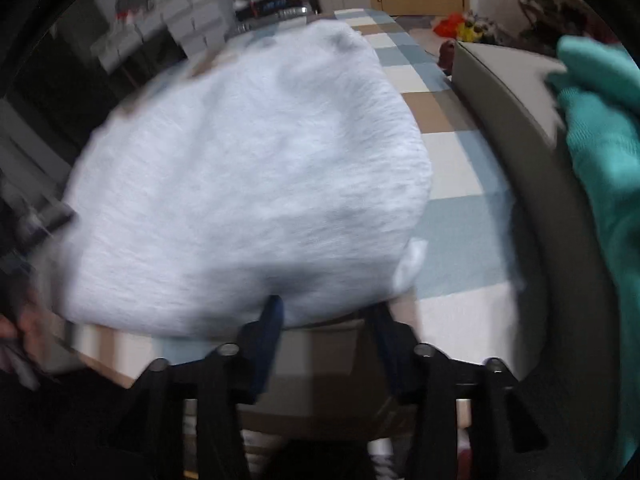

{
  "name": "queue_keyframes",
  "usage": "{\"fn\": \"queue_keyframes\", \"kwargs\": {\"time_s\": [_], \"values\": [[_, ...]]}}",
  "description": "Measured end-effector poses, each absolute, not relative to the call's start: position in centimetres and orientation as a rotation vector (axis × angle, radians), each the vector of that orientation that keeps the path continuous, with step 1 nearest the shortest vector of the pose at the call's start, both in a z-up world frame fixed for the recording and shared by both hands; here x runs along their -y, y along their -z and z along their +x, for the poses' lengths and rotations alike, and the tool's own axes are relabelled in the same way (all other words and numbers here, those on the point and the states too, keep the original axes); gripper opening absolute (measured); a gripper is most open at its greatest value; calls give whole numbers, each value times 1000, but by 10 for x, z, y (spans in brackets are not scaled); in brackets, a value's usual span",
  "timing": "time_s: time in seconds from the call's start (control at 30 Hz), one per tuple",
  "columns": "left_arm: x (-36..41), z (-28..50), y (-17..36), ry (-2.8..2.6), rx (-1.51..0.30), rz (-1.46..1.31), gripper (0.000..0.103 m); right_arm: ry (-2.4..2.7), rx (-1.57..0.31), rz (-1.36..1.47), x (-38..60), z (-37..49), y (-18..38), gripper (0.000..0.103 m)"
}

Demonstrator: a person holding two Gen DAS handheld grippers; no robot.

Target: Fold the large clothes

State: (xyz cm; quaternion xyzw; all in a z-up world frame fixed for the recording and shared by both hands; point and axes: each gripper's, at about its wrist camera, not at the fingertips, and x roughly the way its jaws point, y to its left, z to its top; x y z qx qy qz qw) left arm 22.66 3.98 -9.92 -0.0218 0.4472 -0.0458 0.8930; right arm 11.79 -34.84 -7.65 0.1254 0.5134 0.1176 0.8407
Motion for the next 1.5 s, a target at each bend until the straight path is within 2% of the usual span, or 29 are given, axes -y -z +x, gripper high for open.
{"fn": "queue_keyframes", "kwargs": {"time_s": [0.03, 0.2, 0.23, 0.3, 0.37, 0.4, 0.43, 0.5, 0.63, 0.87, 0.93, 1.1, 1.23, 1.3, 1.47, 1.5], "values": [[-34, 224, 97, 114, -917, -35, 102, -254, -1089, 329, 352, 119, 85, 48], [-23, 227, 99, 139, -927, 7, 102, -336, -1099, 673, 365, 139, 145, 49], [-22, 229, 102, 137, -937, 5, 102, -333, -1094, 739, 365, 147, 162, 57], [-21, 232, 107, 138, -966, -8, 102, -329, -1086, 829, 363, 161, 188, 61], [-20, 236, 112, 139, -990, -23, 102, -312, -1062, 907, 359, 172, 211, 72], [-21, 238, 114, 144, -994, -30, 102, -312, -1043, 928, 355, 178, 219, 84], [-19, 238, 115, 144, -996, -31, 102, -303, -1020, 910, 347, 184, 224, 93], [-20, 240, 115, 146, -998, -36, 102, -271, -1022, 781, 329, 195, 227, 97], [-15, 240, 115, 135, -1005, -27, 102, -158, -979, 705, 318, 194, 242, 94], [-13, 247, 117, 152, -1036, -47, 102, -86, -1078, 878, 339, 196, 296, 98], [-16, 250, 120, 163, -1051, -70, 102, -105, -1073, 890, 333, 212, 309, 102], [-17, 250, 124, 183, -1072, -83, 102, -112, -1040, 901, 304, 234, 326, 103], [-18, 249, 125, 209, -1082, -78, 102, -278, -764, 679, 266, 225, 294, 100], [-18, 247, 124, 215, -1082, -71, 102, -293, -706, 611, 254, 220, 294, 101], [-17, 246, 124, 216, -1079, -59, 102, -181, -842, 747, 263, 247, 354, 101], [-17, 246, 123, 215, -1080, -58, 102, -186, -858, 795, 281, 250, 352, 100]]}}
